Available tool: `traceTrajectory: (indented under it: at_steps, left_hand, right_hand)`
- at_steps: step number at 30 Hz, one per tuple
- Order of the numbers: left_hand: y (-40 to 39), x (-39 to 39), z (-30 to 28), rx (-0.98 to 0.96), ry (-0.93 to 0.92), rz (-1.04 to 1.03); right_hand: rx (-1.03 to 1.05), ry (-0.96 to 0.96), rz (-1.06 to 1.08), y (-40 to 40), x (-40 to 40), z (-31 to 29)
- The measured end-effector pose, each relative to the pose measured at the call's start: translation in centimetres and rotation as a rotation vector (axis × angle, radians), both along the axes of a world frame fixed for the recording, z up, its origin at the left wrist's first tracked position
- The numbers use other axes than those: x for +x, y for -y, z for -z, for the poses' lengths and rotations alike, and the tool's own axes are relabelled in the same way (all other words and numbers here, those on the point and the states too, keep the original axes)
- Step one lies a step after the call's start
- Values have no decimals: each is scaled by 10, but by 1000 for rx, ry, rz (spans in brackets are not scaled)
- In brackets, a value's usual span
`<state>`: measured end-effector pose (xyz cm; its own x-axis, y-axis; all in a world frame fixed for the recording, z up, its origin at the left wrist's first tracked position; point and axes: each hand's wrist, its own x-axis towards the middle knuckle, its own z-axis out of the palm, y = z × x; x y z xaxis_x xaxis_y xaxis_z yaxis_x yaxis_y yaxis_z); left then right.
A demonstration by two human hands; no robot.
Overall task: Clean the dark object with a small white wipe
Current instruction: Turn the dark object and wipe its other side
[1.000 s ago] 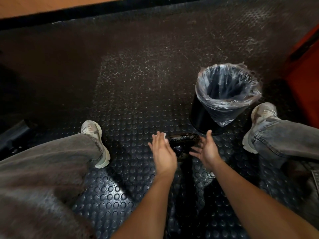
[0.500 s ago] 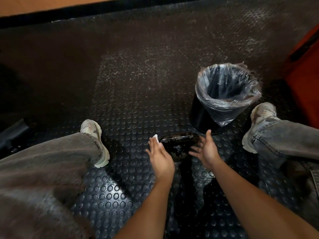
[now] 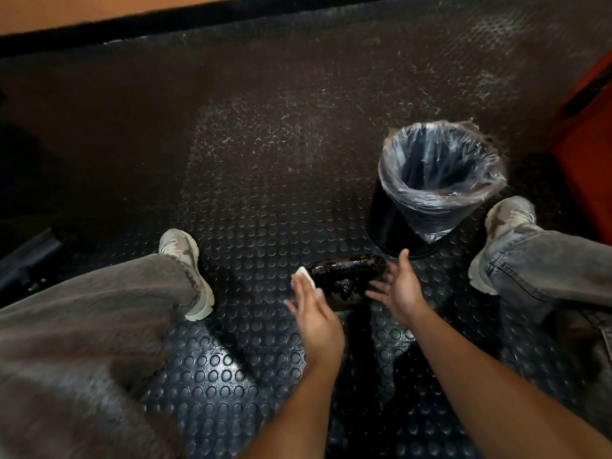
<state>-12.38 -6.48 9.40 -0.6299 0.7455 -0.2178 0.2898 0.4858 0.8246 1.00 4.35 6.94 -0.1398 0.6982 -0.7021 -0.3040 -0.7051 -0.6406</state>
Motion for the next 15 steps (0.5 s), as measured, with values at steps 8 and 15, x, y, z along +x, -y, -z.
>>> traceTrajectory:
  at_steps: [8,15]
  left_hand:
    - [-44,-7,-14,59,-175,113]
    - [-20,0,-2,139,-298,326]
  right_hand:
    - [-1,-4,-7,0,1,-3]
    - [8,0,-4,1,1,-4]
